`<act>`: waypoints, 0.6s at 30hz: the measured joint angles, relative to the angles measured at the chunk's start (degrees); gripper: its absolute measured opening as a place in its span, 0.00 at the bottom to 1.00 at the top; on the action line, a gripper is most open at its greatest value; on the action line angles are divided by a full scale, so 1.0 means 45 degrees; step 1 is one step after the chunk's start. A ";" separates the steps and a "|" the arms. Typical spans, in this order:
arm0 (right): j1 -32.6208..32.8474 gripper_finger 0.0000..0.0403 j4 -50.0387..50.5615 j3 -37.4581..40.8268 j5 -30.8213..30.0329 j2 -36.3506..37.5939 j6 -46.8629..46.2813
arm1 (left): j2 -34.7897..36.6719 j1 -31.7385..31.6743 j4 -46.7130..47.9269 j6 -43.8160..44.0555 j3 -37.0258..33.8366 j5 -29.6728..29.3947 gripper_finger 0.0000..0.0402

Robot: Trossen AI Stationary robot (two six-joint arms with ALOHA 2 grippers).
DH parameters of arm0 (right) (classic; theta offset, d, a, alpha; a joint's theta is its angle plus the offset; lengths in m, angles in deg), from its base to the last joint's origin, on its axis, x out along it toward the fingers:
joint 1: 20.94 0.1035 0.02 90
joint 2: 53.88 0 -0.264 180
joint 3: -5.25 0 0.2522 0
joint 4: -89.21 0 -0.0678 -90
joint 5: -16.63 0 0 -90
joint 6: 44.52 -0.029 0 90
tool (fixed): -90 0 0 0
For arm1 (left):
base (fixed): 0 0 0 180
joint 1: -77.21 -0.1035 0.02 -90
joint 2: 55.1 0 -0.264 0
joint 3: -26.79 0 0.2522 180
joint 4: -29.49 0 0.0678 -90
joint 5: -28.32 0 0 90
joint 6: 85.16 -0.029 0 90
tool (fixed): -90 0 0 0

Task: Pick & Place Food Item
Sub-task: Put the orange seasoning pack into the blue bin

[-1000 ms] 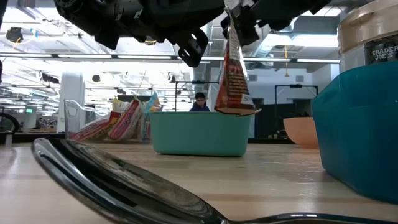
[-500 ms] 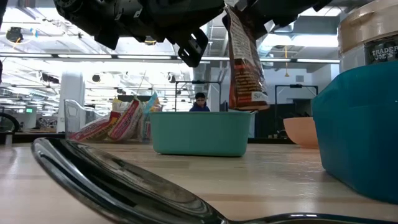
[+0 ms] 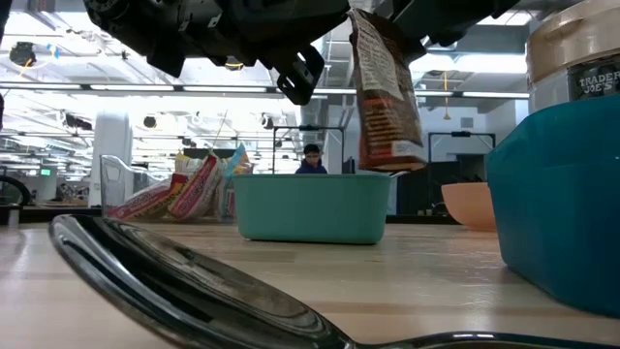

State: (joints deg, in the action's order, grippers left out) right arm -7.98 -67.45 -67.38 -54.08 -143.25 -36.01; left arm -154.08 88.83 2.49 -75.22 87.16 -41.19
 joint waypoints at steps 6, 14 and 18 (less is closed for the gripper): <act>-0.0004 0.23 -0.0001 0.0000 0.0000 0.0000 0.0000 | 0.0000 0.0000 0.0007 0.0000 0.0000 0.0000 0.00; -0.0057 0.16 -0.0024 0.0000 -0.0345 0.0000 -0.0228 | 0.0000 0.0000 0.0012 0.0000 0.0000 0.0000 0.00; -0.0092 0.13 -0.0024 0.0000 -0.0350 0.0000 -0.0233 | 0.0000 0.0000 0.0012 0.0000 0.0000 0.0000 0.00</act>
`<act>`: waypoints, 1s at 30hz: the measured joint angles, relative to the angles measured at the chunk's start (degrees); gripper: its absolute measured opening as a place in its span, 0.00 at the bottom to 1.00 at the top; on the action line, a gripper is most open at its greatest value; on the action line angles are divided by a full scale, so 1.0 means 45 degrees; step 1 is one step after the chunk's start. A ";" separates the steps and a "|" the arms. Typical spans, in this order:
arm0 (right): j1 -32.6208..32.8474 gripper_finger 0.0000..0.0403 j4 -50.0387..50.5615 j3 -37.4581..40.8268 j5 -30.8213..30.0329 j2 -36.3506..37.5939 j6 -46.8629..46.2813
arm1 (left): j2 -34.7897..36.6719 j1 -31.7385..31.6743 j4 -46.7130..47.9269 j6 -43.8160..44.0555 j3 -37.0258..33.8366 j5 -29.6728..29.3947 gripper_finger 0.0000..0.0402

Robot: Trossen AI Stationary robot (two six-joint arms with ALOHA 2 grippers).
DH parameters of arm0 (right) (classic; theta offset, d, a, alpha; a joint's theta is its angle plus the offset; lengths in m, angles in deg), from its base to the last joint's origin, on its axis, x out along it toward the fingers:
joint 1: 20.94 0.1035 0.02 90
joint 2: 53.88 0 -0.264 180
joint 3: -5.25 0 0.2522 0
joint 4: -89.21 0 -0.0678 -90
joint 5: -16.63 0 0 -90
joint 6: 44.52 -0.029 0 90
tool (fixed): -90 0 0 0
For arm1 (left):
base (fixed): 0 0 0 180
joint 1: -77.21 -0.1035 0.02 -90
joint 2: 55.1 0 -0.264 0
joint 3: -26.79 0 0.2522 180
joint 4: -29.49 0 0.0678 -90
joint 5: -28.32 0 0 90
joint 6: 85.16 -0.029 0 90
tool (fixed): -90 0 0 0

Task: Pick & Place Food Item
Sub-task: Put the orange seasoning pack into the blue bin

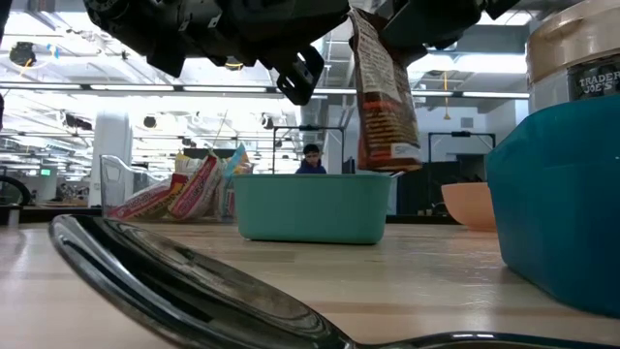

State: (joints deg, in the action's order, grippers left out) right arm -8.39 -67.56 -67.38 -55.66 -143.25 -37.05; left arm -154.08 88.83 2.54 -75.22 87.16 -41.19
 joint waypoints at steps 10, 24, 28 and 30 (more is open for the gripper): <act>-0.0068 0.01 0.0005 0.0000 0.0005 0.0000 0.0004 | 0.0000 -0.0029 0.0000 -0.0119 0.0000 -0.0005 0.00; -0.0068 0.00 0.0147 0.0000 0.0005 0.0000 -0.0036 | 0.0000 -0.0253 -0.0041 -0.0192 0.0000 -0.0384 0.14; -0.0068 0.00 0.0289 0.0000 -0.0241 0.0002 -0.0480 | 0.0074 -0.0552 -0.0132 -0.0170 -0.0005 -0.0829 0.19; -0.0068 0.00 0.0495 0.0000 -0.0756 0.0005 -0.0760 | 0.0082 -0.0707 -0.0151 -0.0165 -0.0005 -0.0914 0.20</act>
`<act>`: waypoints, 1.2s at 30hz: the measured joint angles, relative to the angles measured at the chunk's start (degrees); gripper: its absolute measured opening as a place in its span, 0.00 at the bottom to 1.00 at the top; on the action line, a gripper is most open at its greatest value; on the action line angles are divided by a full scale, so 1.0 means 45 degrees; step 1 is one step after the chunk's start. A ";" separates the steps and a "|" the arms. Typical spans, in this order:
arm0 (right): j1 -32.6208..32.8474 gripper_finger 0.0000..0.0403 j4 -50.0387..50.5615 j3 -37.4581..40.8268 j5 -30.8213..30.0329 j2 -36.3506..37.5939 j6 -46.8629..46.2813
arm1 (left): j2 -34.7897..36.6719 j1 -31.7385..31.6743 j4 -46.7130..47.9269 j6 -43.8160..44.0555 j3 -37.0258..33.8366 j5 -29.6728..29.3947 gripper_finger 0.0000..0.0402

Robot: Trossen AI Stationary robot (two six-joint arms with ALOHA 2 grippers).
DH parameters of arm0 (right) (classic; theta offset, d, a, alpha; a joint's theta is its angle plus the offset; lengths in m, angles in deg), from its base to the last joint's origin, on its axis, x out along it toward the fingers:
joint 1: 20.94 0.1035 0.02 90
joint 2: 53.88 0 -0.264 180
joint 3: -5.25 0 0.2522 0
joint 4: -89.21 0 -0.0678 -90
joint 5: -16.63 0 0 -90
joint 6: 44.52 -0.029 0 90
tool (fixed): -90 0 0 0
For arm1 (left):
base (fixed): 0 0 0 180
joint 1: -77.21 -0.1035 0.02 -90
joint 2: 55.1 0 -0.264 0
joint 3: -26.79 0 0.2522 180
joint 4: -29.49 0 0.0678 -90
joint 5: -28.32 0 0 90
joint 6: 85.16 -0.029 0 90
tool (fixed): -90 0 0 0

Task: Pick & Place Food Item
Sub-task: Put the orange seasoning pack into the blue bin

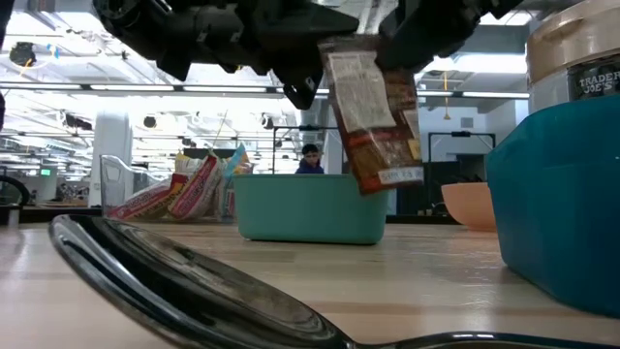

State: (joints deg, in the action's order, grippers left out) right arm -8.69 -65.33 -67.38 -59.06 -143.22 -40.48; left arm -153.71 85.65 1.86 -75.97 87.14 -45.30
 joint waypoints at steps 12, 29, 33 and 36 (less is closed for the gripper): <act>0.0204 0.00 0.0925 0.0000 -0.2764 0.0000 -0.2208 | 0.0000 -0.0406 -0.0491 0.0011 0.0000 -0.2124 0.17; 0.0556 0.00 0.1940 0.0025 -0.3481 0.0359 -0.2692 | 0.0000 -0.0396 -0.0432 0.0014 0.0000 -0.4219 0.17; 0.0607 0.00 0.2504 0.0028 -0.3896 0.0797 -0.2828 | -0.0002 -0.0396 -0.0278 0.0014 0.0000 -0.4215 0.17; 0.0670 0.00 0.2840 0.0026 -0.4199 0.1158 -0.2993 | 0.0000 -0.0396 -0.0217 0.0014 -0.0005 -0.4215 0.17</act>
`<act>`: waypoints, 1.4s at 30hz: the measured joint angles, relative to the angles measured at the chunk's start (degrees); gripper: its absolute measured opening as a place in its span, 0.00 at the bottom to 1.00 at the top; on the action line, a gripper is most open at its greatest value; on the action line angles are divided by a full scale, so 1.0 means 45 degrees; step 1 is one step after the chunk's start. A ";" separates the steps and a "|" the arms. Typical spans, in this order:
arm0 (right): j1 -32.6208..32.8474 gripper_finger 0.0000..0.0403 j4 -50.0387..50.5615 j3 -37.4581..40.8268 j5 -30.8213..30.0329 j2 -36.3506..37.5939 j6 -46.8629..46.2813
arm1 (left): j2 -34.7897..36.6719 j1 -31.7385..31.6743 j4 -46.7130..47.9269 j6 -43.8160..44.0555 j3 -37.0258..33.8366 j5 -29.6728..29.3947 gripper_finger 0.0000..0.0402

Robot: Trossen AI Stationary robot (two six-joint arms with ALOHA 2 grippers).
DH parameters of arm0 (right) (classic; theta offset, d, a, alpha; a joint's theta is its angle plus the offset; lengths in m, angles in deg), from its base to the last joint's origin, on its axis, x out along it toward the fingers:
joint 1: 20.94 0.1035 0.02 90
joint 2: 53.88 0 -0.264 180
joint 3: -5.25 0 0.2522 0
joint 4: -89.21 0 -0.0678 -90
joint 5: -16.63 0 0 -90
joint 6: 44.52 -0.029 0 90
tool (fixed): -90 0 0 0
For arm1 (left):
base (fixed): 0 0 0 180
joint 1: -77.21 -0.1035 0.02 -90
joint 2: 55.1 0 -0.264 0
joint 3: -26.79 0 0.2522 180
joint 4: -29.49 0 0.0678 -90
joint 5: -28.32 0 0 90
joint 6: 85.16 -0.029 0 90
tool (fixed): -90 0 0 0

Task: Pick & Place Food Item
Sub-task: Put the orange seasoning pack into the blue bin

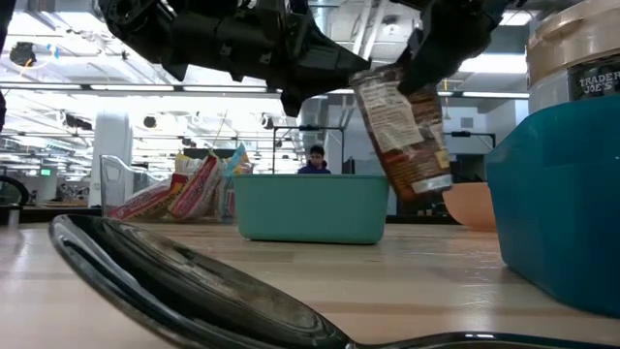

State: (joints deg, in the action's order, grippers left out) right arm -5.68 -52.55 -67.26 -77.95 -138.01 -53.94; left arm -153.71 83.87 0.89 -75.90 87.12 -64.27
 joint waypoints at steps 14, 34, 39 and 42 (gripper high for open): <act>0.1148 0.00 0.1101 -0.0002 -0.2090 0.1518 -0.1031 | -0.0001 0.0000 -0.0020 0.0005 0.0000 0.0000 0.17; 0.4253 0.00 0.1420 -0.0002 -0.4719 0.3229 -0.2895 | -0.0005 0.0009 -0.0021 0.0010 -0.0010 0.0000 0.17; 0.5114 0.00 0.1368 -0.0002 -0.4853 0.3455 -0.3044 | -0.0002 0.0015 -0.0023 0.0020 -0.0010 0.0000 0.17; 0.5612 0.00 0.1357 -0.0002 -0.5006 0.3495 -0.3253 | -0.0005 0.0015 -0.0026 0.0020 -0.0010 0.0000 0.17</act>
State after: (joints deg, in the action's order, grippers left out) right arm 19.57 -46.45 -67.27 -100.48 -122.29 -68.58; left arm -153.73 83.93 0.77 -75.81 87.07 -64.27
